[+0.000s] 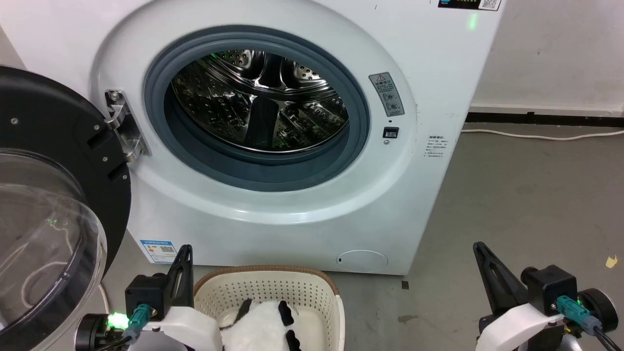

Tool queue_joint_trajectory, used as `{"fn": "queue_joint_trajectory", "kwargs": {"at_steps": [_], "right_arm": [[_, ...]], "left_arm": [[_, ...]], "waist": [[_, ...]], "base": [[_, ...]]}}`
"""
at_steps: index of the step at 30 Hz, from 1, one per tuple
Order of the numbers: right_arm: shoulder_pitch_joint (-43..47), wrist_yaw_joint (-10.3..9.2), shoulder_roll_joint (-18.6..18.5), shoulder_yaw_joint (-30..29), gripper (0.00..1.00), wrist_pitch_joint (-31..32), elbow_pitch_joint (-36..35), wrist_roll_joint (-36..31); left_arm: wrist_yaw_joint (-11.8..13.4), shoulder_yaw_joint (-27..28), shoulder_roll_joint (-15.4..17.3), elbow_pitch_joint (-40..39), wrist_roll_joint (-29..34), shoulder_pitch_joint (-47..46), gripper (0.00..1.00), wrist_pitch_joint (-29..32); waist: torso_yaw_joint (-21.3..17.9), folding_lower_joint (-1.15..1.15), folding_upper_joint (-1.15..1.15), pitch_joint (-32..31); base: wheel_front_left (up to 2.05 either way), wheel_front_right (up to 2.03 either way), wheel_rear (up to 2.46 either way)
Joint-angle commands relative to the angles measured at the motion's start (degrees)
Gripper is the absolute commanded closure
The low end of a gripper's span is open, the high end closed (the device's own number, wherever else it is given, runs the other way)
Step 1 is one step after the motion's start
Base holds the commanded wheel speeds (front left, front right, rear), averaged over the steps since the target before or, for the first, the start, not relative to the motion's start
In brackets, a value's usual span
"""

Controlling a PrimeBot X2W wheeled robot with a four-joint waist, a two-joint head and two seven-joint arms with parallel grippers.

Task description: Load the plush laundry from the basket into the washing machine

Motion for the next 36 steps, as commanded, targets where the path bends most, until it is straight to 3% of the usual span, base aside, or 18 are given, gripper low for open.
{"fn": "queue_joint_trajectory", "kwargs": {"at_steps": [1, 21, 22, 36], "right_arm": [[-0.65, -0.05, 0.22, -0.05, 1.00, 0.03, 0.10, 0.25], [-0.65, -0.05, 0.22, -0.05, 1.00, 0.03, 0.10, 0.25], [-0.01, 0.00, 0.00, 0.00, 0.00, -0.01, 0.00, 0.01], [0.47, 0.01, 0.02, -0.22, 0.00, -1.19, -0.01, 0.60]], "left_arm": [[0.12, -0.07, 0.08, -0.16, 0.09, -0.86, 1.00, 0.02], [0.12, -0.07, 0.08, -0.16, 0.09, -0.86, 1.00, 0.02], [0.01, 0.00, 0.00, -0.01, -0.01, -0.01, 0.00, -0.01], [0.14, -0.10, 0.00, -0.63, -1.13, 0.53, 0.00, -1.20]], "waist": [[0.00, 0.00, 0.00, 0.00], [0.00, 0.00, 0.00, 0.00], [0.00, 0.00, 0.00, 0.00], [-0.09, 0.00, 0.00, -0.30]], "base": [[0.00, 0.00, 0.00], [0.00, 0.00, 0.00], [0.00, 0.00, 0.00], [0.00, 0.00, 0.00]]}}
